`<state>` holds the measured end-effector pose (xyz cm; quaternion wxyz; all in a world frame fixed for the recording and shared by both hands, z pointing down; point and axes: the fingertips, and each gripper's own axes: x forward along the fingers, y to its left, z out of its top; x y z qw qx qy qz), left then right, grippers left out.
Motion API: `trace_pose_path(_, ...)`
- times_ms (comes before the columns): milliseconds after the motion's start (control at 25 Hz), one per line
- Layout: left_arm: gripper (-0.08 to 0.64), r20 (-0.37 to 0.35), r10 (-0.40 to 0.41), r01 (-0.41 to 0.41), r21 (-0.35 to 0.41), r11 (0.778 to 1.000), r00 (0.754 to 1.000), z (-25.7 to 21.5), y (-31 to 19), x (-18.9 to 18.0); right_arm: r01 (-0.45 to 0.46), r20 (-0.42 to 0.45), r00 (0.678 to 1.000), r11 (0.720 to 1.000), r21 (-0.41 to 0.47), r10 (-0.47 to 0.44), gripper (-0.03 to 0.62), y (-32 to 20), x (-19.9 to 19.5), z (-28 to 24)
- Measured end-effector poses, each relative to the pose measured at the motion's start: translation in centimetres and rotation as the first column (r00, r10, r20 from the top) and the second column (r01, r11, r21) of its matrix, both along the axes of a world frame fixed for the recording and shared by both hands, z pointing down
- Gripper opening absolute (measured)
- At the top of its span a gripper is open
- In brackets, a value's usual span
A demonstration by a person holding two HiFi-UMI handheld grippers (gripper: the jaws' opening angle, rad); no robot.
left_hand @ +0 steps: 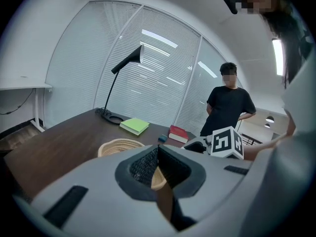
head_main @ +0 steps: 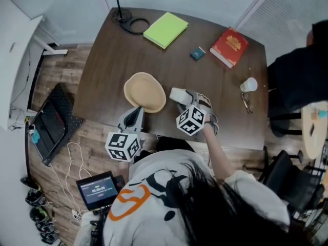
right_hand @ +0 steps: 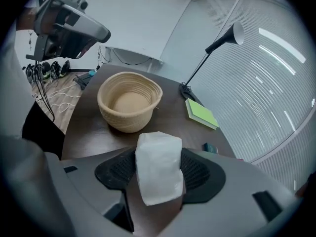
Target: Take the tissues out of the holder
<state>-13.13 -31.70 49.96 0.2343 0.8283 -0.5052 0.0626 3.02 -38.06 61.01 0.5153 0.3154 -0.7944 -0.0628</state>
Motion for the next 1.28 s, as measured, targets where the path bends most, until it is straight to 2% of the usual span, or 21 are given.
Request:
trace_pose_path(120,0.000,0.005,-0.014,0.014,-0.004,1.000,1.000,0.2,0.2,-0.7,0.026,-0.007,1.000,0.999,-0.020,-0.027,0.278,0.4,-0.5,0.0)
trace_pose_path(240,0.000,0.005,-0.019,0.019,-0.002,1.000,1.000,0.2,0.4,-1.1,0.054,0.044,0.998,0.996,-0.077,-0.051,0.278,1.5,-1.7,-0.3)
trace_pose_path(600,0.000,0.001,-0.002,0.002,0.004,1.000,1.000,0.1,1.4,-0.9,0.070,0.151,0.988,0.980,-0.188,-0.041,0.279,4.4,-3.8,-0.5)
trace_pose_path(840,0.000,-0.001,-0.004,0.004,0.014,1.000,1.000,-0.1,2.5,-1.4,0.025,0.205,0.979,0.981,-0.193,0.015,0.279,5.2,-3.6,-1.3)
trace_pose_path(1160,0.000,-0.004,-0.012,0.012,0.029,1.000,1.000,-0.5,4.6,-2.0,-0.067,0.381,0.912,0.972,-0.224,0.151,0.278,6.8,-4.4,-2.8)
trace_pose_path(1280,0.000,-0.008,-0.017,0.017,0.033,0.999,1.000,-0.6,5.8,-2.3,-0.109,0.448,0.868,0.962,-0.249,0.214,0.276,7.4,-4.9,-3.6)
